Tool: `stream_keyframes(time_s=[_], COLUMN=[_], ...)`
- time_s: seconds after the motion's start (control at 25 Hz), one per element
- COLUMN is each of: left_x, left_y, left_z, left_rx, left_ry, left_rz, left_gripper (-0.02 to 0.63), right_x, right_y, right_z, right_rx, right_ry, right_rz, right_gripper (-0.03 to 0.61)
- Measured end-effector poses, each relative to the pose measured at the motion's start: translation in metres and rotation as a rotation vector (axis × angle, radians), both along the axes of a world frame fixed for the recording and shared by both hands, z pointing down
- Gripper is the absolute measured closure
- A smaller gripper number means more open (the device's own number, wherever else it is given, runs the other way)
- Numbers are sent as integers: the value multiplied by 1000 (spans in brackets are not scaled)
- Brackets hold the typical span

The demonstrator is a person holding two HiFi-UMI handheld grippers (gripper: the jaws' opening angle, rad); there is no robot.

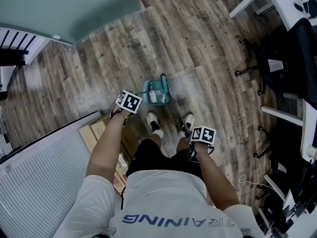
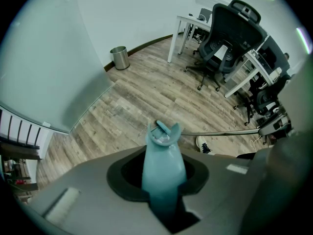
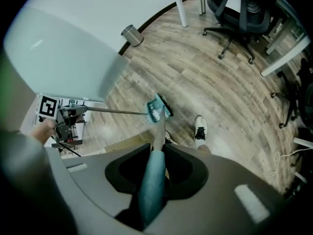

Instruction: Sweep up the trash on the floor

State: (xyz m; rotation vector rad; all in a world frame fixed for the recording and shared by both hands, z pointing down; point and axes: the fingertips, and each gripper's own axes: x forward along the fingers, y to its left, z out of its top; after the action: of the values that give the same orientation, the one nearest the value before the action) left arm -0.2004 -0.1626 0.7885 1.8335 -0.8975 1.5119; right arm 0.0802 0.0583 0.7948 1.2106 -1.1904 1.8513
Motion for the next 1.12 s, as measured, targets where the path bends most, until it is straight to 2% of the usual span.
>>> stream_keyframes(time_s=[0.12, 0.2, 0.28, 0.4, 0.56, 1.0, 1.12], left_x=[-4, -4, -2, -4, -2, -4, -3], left_y=[11, 8, 4, 6, 3, 8, 9], left_z=[2, 2, 1, 2, 2, 4, 3], left_rx=[-46, -38, -22, -40, -20, -49, -26], left_ry=[-17, -14, -7, -14, -5, -13, -8], left_rz=[-14, -11, -6, -11, -4, -13, -4], left_gripper=[529, 529, 529, 529, 531, 529, 529], right_x=[-16, -25, -29, -24, -17, -8, 3], right_y=[-7, -7, -7, -7, -6, -6, -5], right_z=[-4, -5, -7, -8, -7, -14, -18], right_rx=[-4, -21, -21, -11, -18, 34, 36], right_ry=[-40, -111, -155, -136, -148, -100, -89], right_rz=[1, 31, 15, -44, -5, -10, 10], right_gripper=[469, 469, 469, 469, 469, 469, 469])
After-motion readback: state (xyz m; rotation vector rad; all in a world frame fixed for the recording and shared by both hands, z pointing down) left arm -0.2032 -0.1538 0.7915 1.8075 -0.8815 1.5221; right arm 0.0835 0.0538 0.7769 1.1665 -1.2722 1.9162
